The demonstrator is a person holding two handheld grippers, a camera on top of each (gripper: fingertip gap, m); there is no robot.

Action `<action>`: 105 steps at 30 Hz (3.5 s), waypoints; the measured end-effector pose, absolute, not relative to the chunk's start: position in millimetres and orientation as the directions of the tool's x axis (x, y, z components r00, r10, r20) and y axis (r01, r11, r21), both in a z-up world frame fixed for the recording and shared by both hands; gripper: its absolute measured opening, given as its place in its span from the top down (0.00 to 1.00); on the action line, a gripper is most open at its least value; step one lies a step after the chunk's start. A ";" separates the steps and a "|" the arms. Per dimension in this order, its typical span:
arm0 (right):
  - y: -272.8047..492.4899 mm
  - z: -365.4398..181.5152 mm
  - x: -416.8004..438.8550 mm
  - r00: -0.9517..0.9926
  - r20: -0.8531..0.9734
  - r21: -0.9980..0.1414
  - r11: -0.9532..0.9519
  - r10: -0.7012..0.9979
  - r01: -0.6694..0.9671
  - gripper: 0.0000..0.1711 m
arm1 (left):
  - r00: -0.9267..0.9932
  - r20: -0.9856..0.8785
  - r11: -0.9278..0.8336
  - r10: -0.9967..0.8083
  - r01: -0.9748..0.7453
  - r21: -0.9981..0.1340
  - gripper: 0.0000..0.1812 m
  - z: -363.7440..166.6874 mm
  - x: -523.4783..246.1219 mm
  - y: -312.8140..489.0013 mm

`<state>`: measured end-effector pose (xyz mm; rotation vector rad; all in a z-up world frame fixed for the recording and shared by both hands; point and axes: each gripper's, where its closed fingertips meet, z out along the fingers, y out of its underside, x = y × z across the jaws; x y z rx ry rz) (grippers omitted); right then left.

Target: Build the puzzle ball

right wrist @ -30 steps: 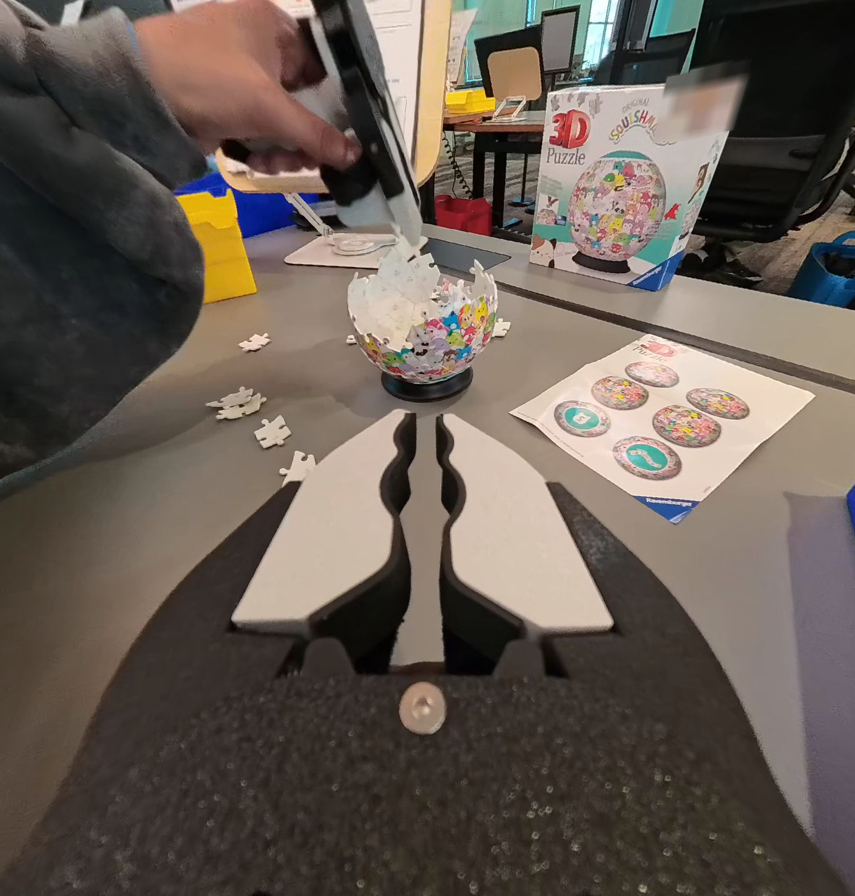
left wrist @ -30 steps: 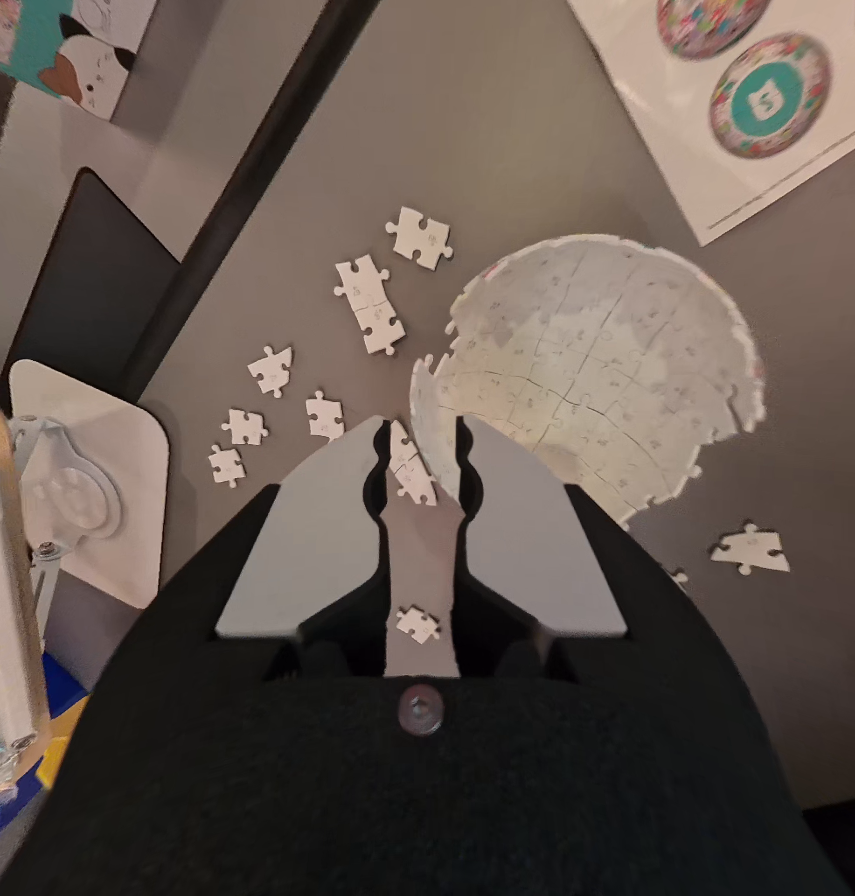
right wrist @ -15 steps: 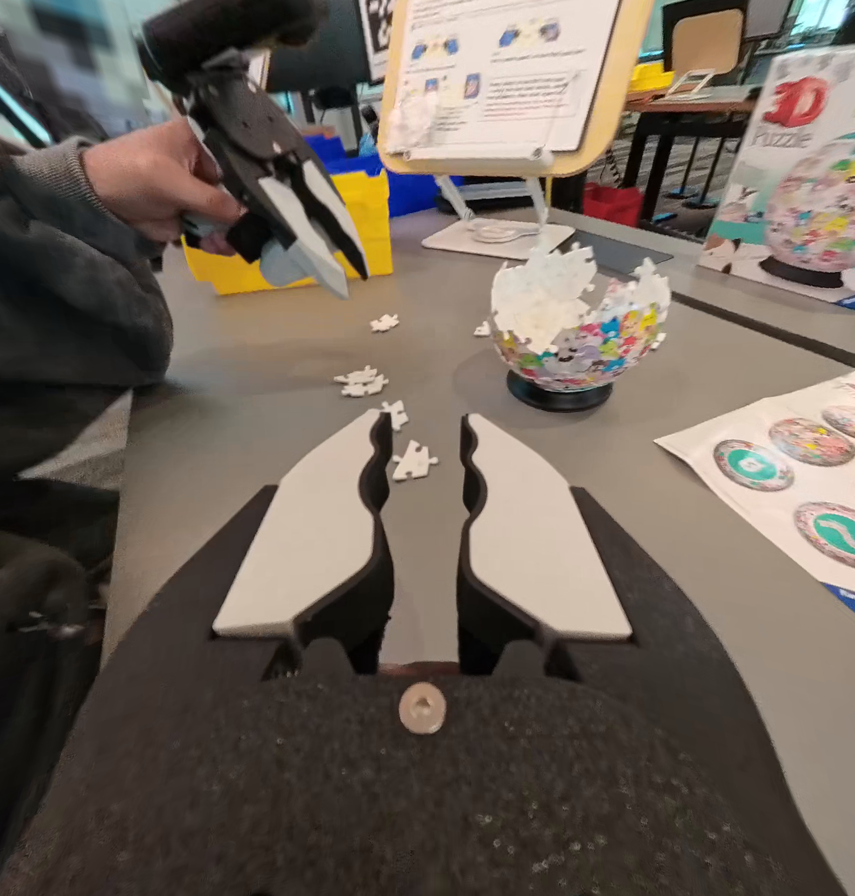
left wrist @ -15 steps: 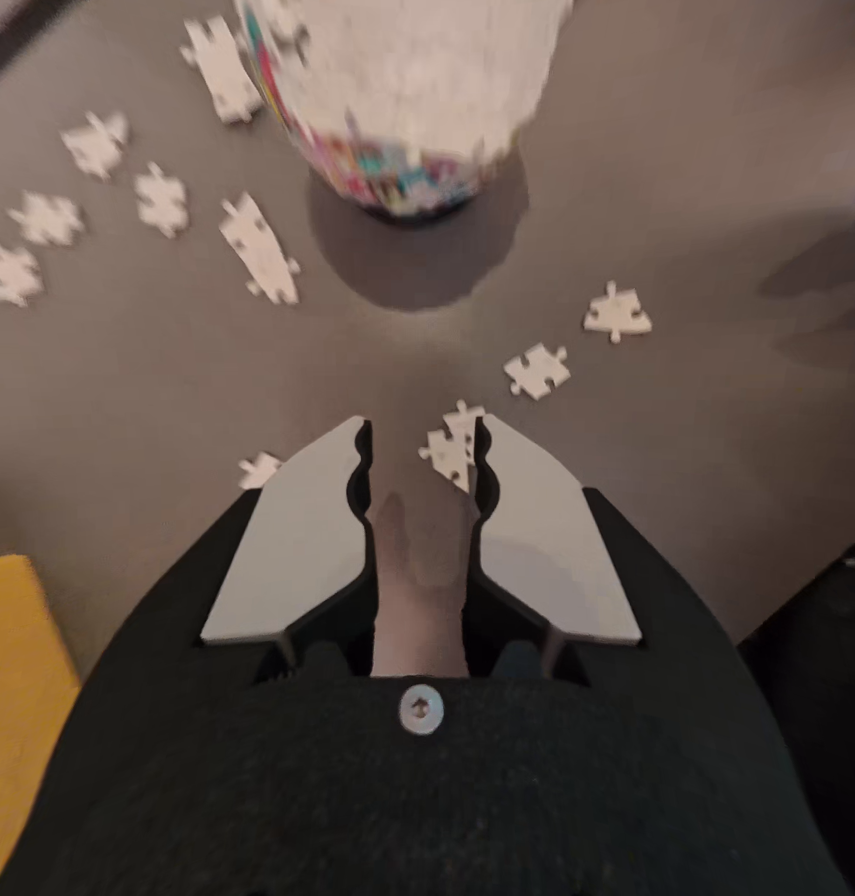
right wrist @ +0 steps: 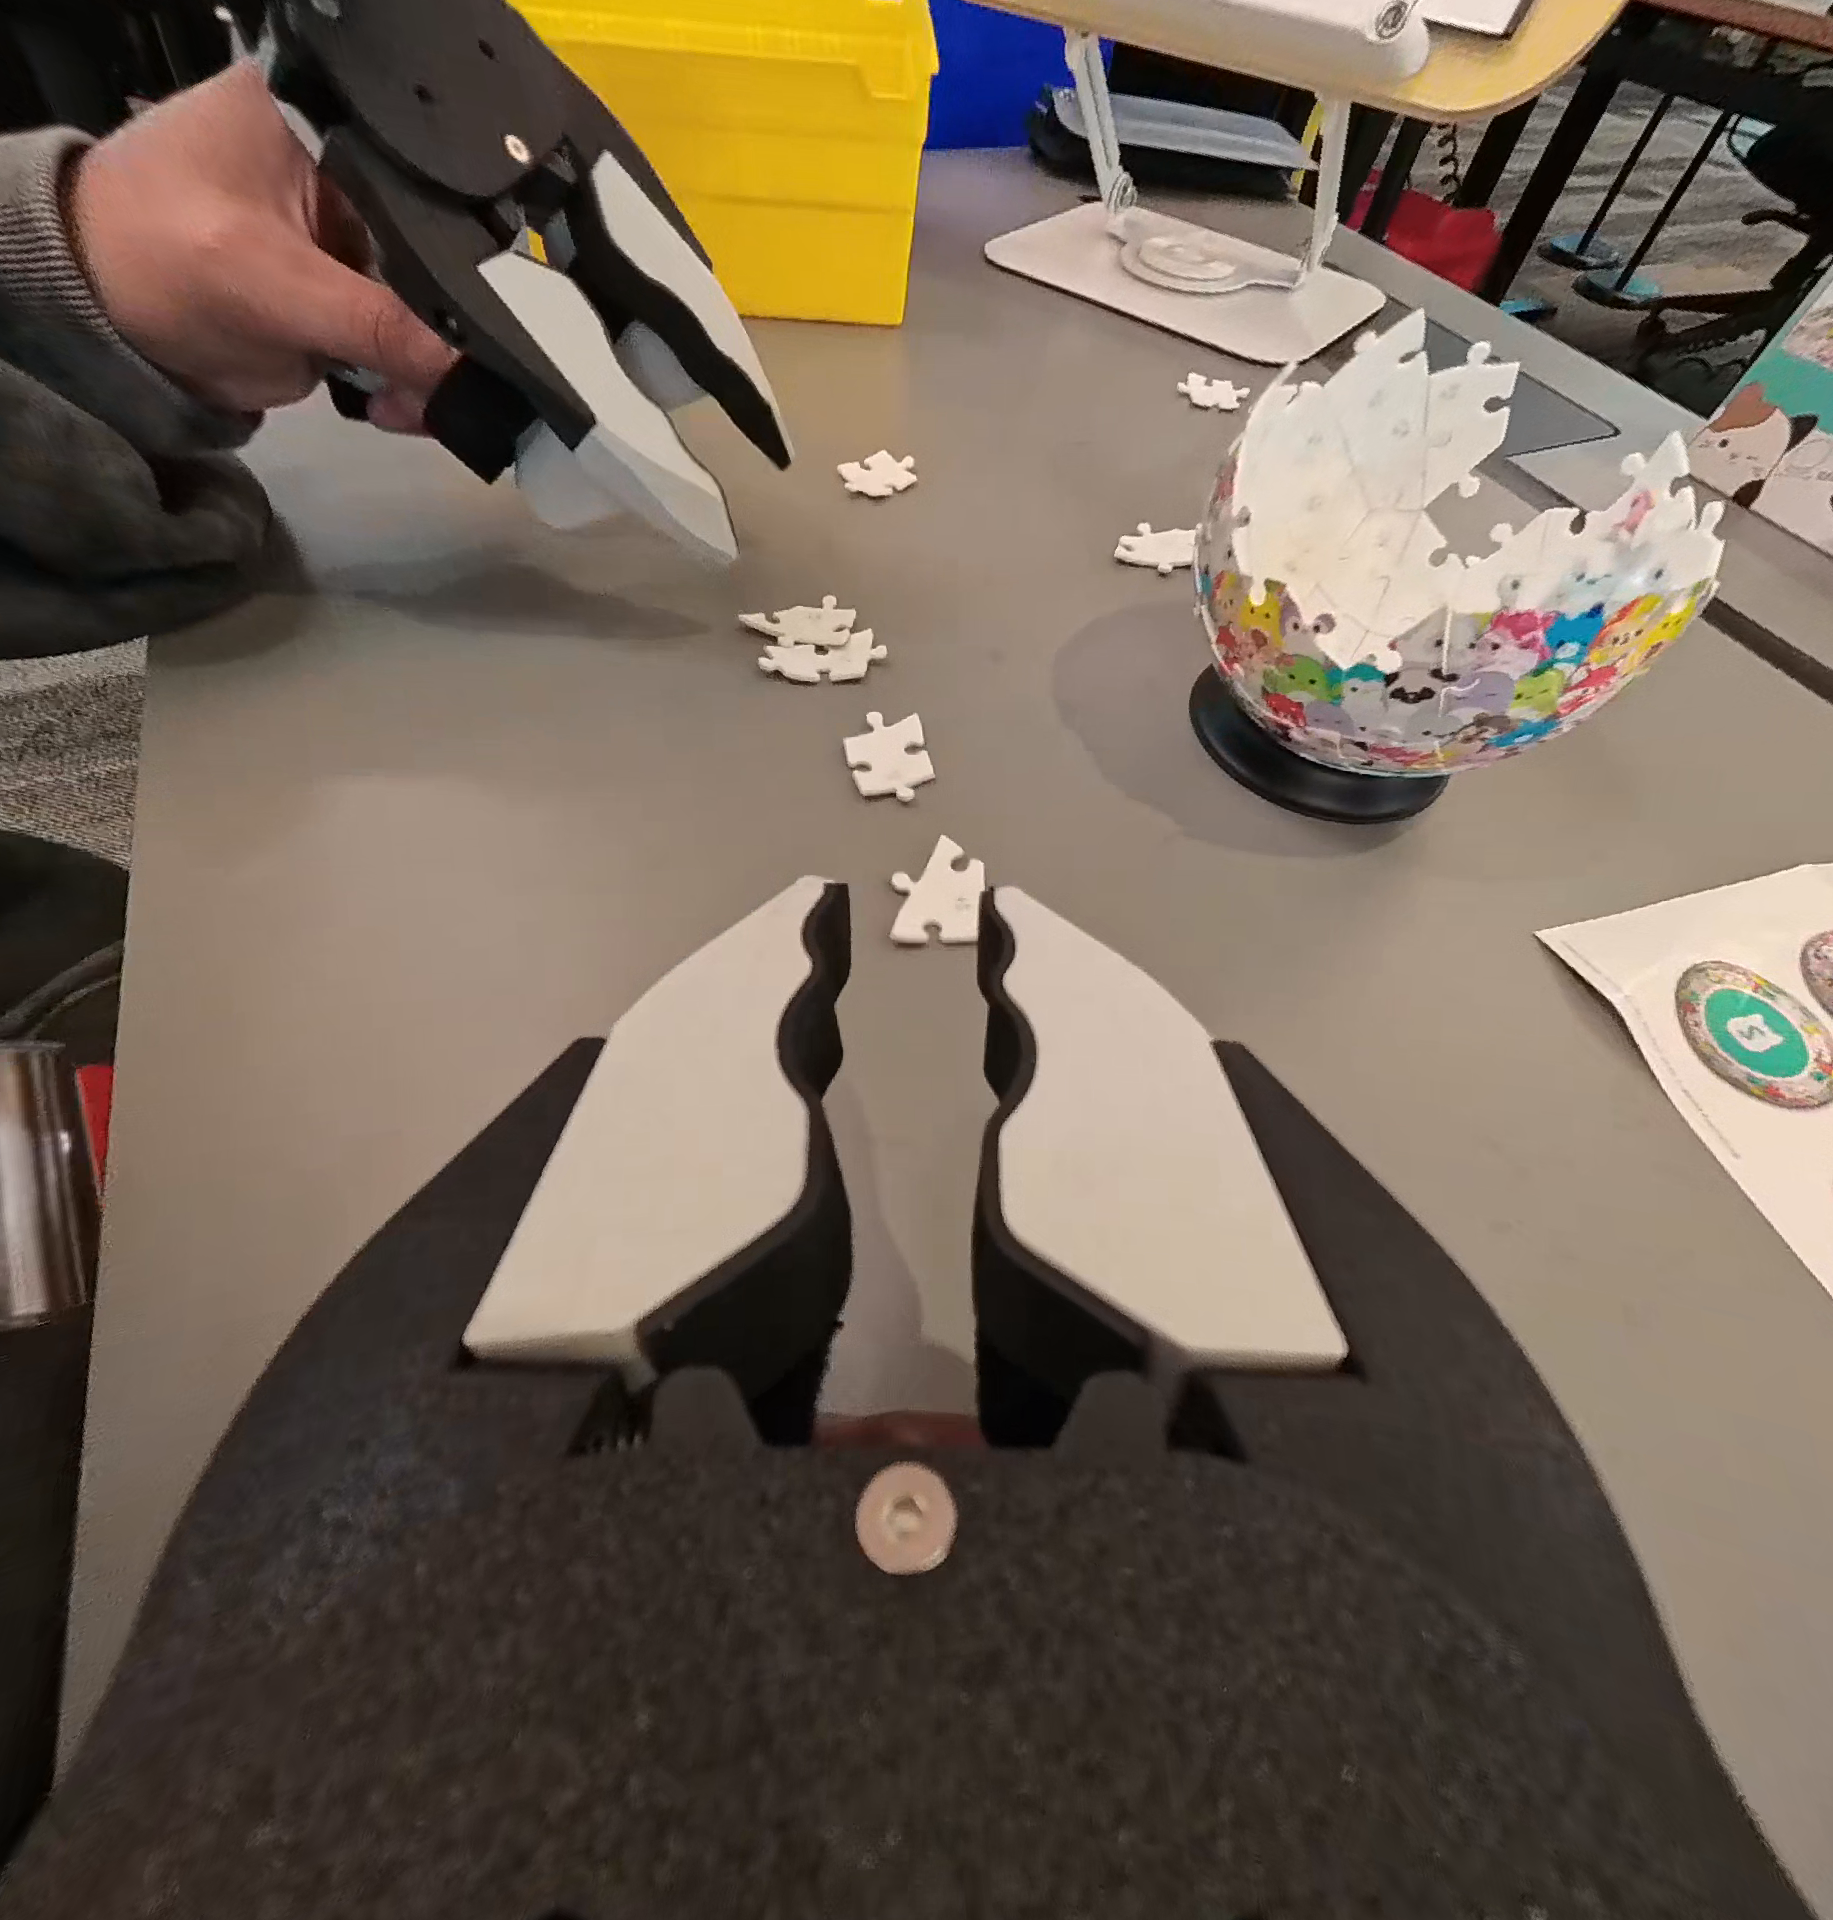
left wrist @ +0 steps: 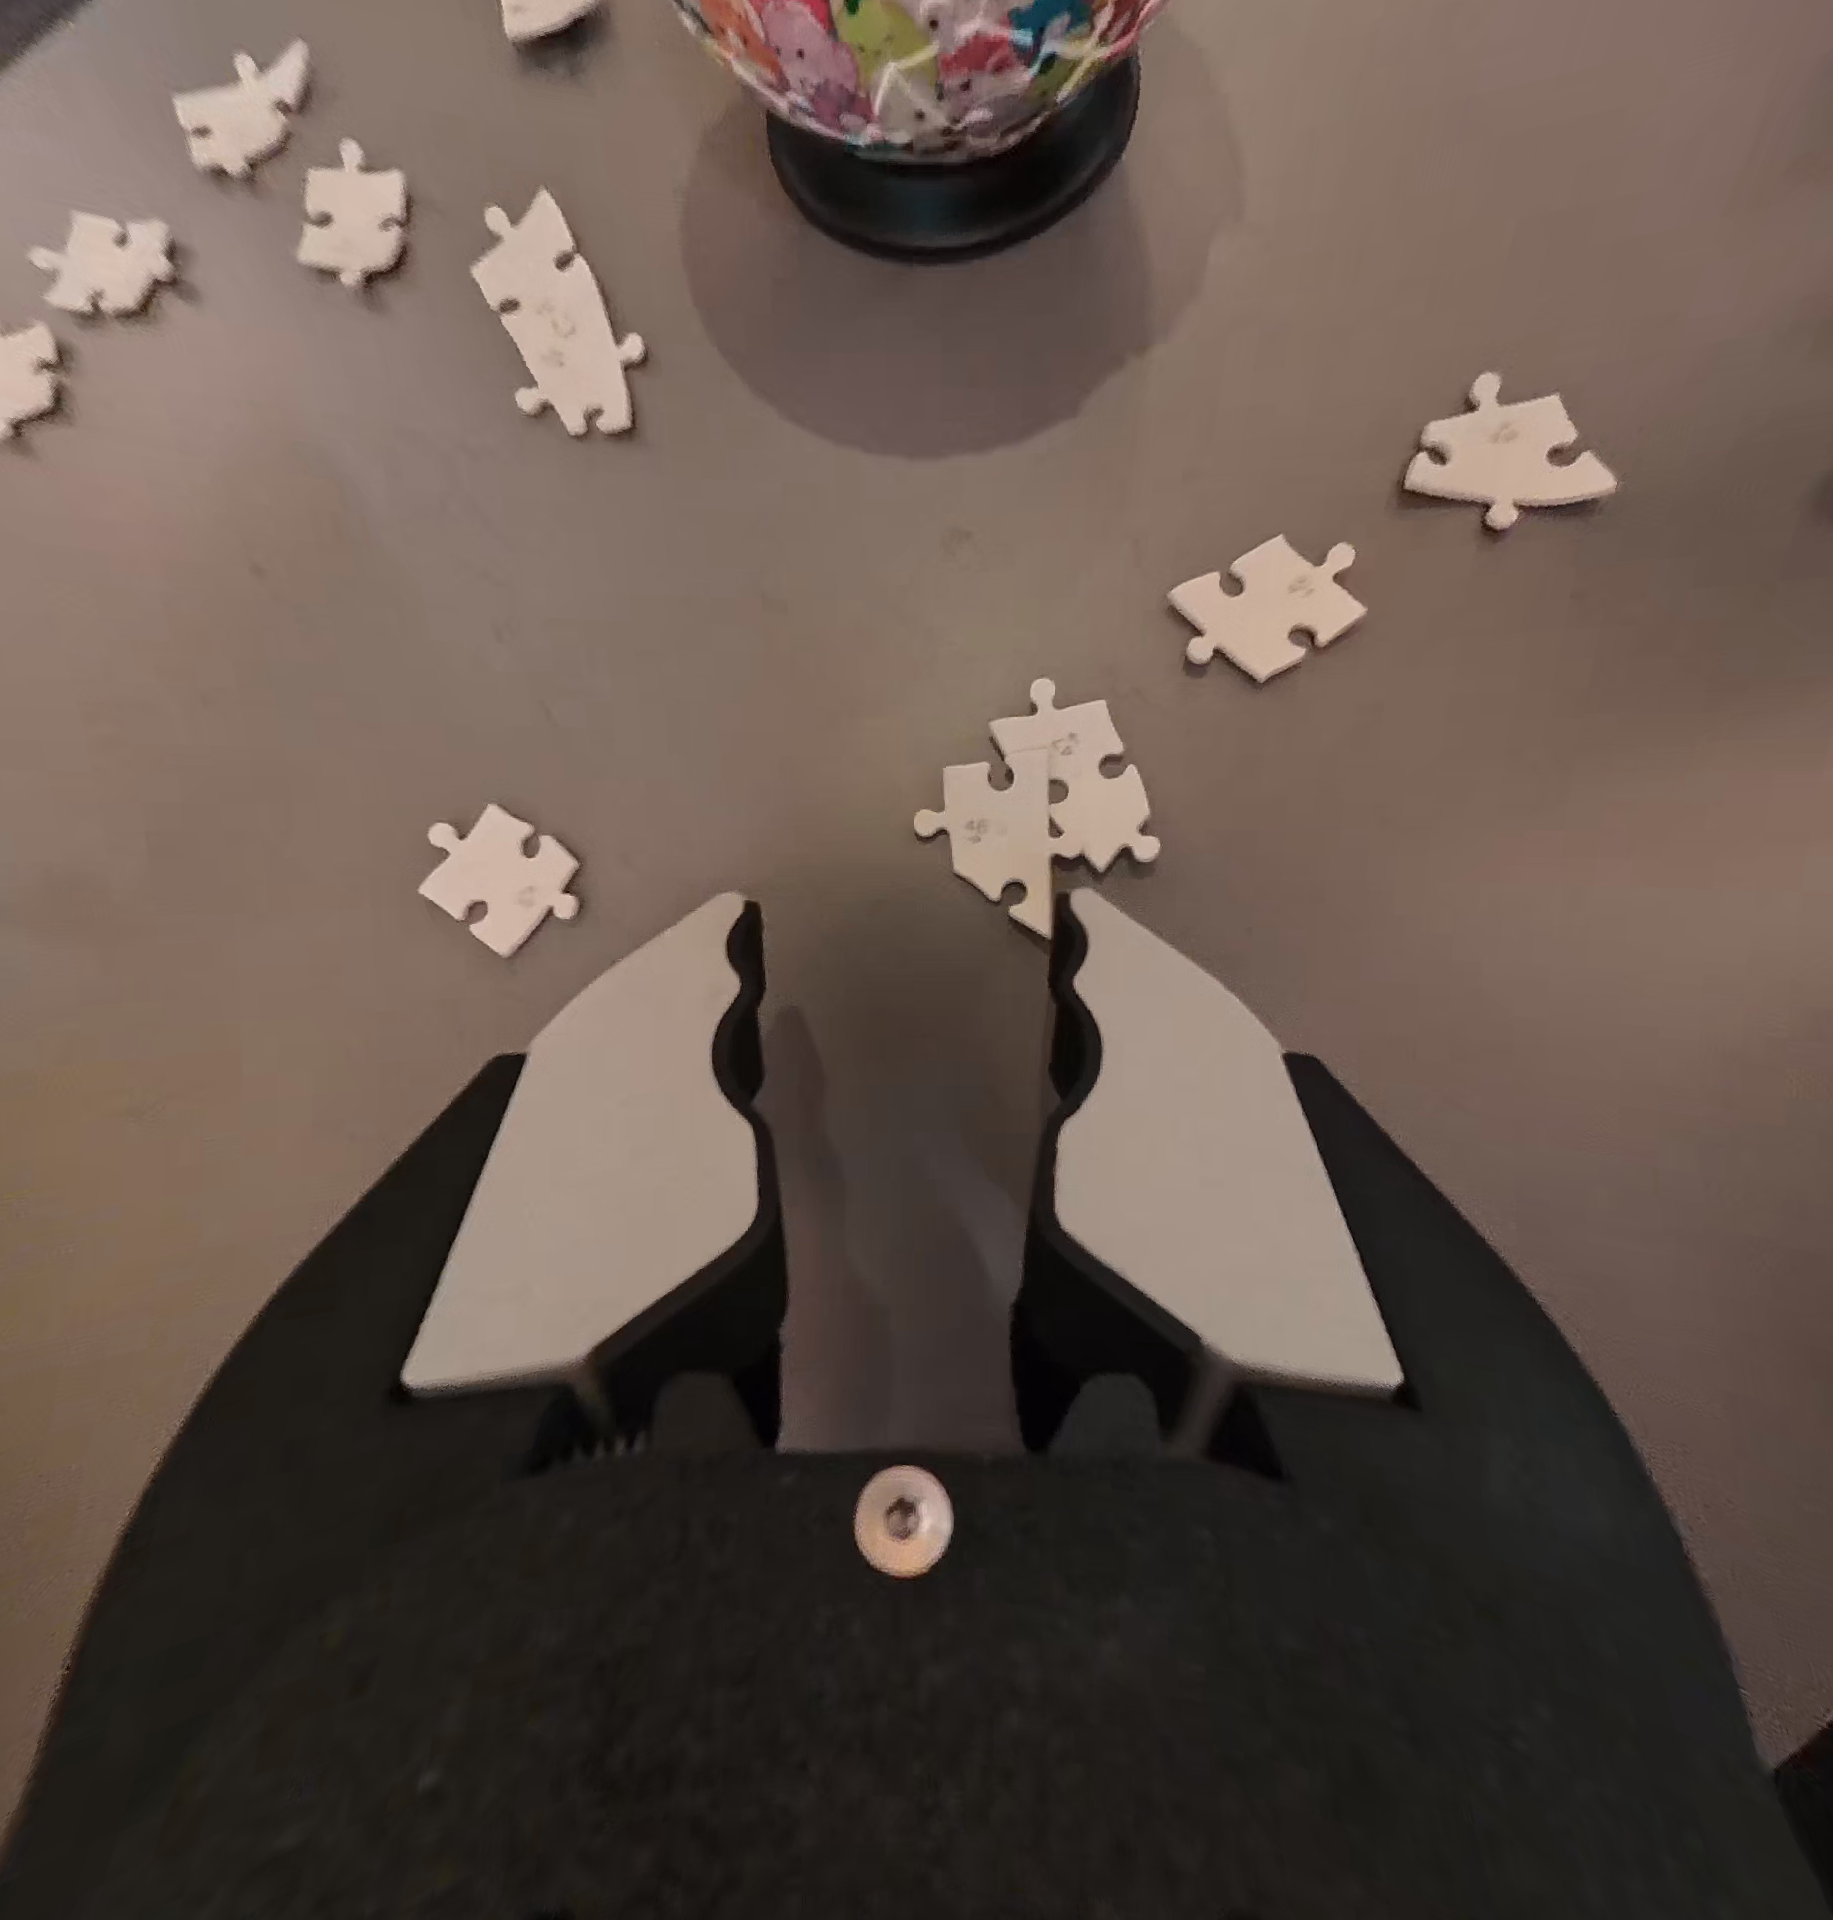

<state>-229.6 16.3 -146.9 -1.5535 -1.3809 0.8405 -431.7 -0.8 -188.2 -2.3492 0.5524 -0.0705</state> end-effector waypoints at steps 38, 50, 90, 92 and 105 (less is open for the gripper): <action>1.2 -132.6 -234.6 0.083 -0.099 -0.951 -0.119 0.992 0.287 0.89 | 0.894 -0.369 -0.471 -0.254 -0.448 -0.760 0.85 -143.8 -451.5 39.4; -28.2 -86.7 -259.6 -0.163 -0.432 -0.900 -0.412 0.887 0.143 0.88 | 0.529 -0.779 -0.040 -0.337 -0.834 -0.550 0.85 -107.3 -278.6 -34.9; 78.2 -20.1 -239.3 -0.034 0.312 -0.903 0.307 0.950 0.300 0.99 | 0.837 -0.029 -0.426 -0.546 -0.307 -0.851 0.80 -132.3 -301.5 -16.7; 92.9 -13.6 -252.1 -0.115 0.321 -0.874 0.341 0.940 0.347 0.99 | 0.857 -0.032 -0.423 -0.514 -0.285 -0.860 0.80 -117.5 -316.0 0.4; 203.7 -76.5 -345.4 -0.468 0.251 -0.533 0.524 0.847 0.664 0.99 | 0.892 0.007 -0.542 -0.452 -0.268 -0.796 0.80 -85.8 -416.6 162.3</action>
